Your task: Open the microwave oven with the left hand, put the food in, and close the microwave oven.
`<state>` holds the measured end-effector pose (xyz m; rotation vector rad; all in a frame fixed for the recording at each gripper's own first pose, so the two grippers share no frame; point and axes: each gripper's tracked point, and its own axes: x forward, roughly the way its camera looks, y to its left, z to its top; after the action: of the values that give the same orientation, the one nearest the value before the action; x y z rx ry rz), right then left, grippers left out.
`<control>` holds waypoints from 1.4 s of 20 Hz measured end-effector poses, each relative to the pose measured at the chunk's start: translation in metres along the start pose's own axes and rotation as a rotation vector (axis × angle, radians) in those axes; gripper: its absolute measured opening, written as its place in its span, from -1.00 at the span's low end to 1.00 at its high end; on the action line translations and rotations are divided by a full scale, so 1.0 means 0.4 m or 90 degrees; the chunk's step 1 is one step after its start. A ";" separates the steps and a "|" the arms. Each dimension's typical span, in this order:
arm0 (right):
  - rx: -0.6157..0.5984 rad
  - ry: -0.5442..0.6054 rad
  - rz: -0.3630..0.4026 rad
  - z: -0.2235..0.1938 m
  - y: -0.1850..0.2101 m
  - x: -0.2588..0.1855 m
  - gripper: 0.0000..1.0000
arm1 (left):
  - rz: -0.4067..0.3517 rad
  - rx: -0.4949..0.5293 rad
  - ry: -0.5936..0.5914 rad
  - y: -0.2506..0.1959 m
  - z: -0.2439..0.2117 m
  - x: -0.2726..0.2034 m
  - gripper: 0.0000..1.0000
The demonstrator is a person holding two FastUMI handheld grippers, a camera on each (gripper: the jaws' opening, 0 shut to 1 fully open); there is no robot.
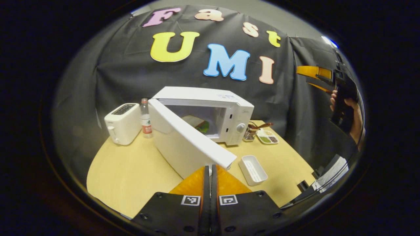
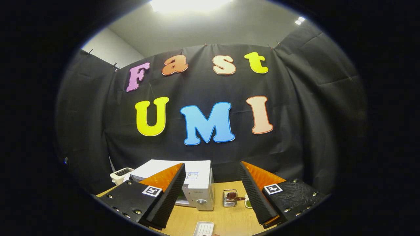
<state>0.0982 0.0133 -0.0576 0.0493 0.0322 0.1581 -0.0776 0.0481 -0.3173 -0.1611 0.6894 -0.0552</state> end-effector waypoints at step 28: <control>-0.003 0.001 -0.045 -0.010 -0.256 0.039 0.94 | -0.079 0.041 -0.003 -0.227 0.228 0.498 -0.86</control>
<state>0.1297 -0.0850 -0.0671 0.0430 0.0345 0.0883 0.1343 -0.0504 -0.3582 -0.1424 0.6710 -0.1948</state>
